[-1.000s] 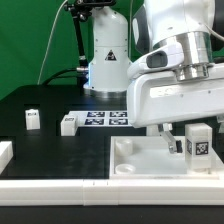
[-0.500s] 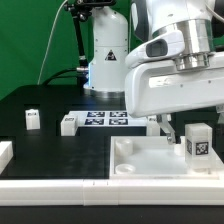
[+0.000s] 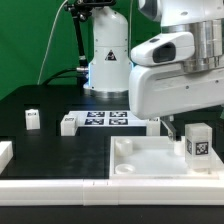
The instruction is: Assemble one leg
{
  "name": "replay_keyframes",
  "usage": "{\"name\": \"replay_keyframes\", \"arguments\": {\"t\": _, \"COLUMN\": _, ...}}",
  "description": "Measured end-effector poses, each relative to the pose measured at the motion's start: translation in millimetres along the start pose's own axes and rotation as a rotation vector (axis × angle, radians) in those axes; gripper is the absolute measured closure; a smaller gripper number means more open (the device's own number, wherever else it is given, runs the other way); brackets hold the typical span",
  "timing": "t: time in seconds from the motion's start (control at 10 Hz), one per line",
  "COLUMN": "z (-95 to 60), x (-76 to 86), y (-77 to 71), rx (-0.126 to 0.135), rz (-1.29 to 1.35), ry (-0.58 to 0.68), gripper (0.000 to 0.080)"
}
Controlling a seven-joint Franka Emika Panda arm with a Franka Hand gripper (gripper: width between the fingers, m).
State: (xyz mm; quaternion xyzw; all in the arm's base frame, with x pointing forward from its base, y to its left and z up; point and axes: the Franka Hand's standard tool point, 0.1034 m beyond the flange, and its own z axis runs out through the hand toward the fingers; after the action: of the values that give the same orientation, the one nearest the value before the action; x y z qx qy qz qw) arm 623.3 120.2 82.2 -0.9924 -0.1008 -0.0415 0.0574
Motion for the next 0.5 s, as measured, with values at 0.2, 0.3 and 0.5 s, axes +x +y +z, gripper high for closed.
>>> {"name": "replay_keyframes", "arguments": {"t": 0.2, "z": -0.5, "x": 2.3, "y": 1.1, "rx": -0.002, "rz": 0.000, "ry": 0.013, "gripper": 0.0151}}
{"name": "replay_keyframes", "arguments": {"t": 0.3, "z": -0.4, "x": 2.2, "y": 1.1, "rx": -0.001, "rz": 0.001, "ry": 0.013, "gripper": 0.0151}}
{"name": "replay_keyframes", "arguments": {"t": 0.5, "z": -0.2, "x": 2.1, "y": 1.1, "rx": -0.002, "rz": 0.014, "ry": 0.012, "gripper": 0.0151}}
